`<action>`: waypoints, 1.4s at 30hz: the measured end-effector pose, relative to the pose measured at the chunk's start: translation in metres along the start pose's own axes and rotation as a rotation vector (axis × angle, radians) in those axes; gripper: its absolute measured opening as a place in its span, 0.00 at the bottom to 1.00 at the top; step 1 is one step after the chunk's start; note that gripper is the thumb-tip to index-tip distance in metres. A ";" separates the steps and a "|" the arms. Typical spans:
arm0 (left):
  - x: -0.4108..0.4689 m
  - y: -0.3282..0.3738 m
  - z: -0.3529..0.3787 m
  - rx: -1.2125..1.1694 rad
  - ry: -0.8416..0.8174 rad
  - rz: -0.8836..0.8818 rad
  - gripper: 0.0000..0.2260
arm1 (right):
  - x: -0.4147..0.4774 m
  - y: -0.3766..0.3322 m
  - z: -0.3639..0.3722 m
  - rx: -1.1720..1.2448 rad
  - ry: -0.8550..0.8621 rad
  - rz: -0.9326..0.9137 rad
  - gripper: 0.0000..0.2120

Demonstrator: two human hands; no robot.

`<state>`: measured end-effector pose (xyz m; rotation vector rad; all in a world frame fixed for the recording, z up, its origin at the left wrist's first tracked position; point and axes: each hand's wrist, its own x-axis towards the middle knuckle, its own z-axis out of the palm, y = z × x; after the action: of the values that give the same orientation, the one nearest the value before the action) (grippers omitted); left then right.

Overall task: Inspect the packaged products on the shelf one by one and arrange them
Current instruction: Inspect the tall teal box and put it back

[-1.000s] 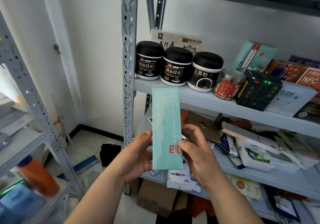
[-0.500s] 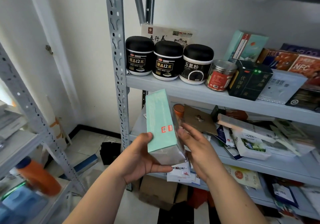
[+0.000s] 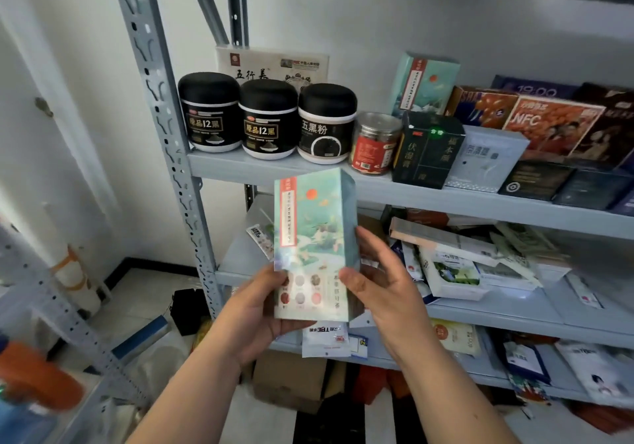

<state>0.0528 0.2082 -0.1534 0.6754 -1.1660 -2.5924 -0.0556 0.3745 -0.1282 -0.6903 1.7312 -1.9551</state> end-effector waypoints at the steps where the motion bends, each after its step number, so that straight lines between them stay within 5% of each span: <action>1: 0.001 -0.005 0.007 -0.028 0.017 -0.022 0.19 | -0.001 0.000 -0.007 -0.048 -0.002 -0.028 0.34; 7: 0.011 -0.037 0.047 -0.072 0.056 -0.090 0.15 | -0.006 -0.008 -0.051 -0.184 0.027 -0.071 0.38; 10: 0.014 -0.048 0.064 0.007 0.011 -0.034 0.22 | -0.010 -0.012 -0.077 -0.235 0.030 -0.062 0.40; 16: 0.013 -0.040 0.103 0.337 0.039 0.310 0.31 | 0.003 -0.061 -0.106 -0.555 -0.022 -0.212 0.44; 20: 0.003 -0.019 0.125 0.607 0.069 0.567 0.27 | 0.015 -0.114 -0.124 -0.830 -0.057 -0.449 0.48; 26: -0.012 0.008 0.157 0.803 0.107 0.776 0.32 | 0.019 -0.186 -0.142 -1.193 -0.183 -0.649 0.47; 31: -0.014 0.037 0.187 0.939 0.126 0.935 0.33 | 0.019 -0.216 -0.150 -1.255 -0.047 -0.871 0.46; 35: -0.007 0.067 0.205 1.267 0.262 1.130 0.38 | 0.031 -0.222 -0.147 -1.186 0.123 -1.104 0.40; 42: 0.039 0.110 0.200 1.862 0.490 1.174 0.38 | 0.089 -0.223 -0.136 -1.278 0.272 -1.288 0.36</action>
<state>-0.0785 0.2511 0.0329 0.4286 -2.3486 0.0366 -0.2096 0.4514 0.0872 -2.5184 3.0787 -1.0980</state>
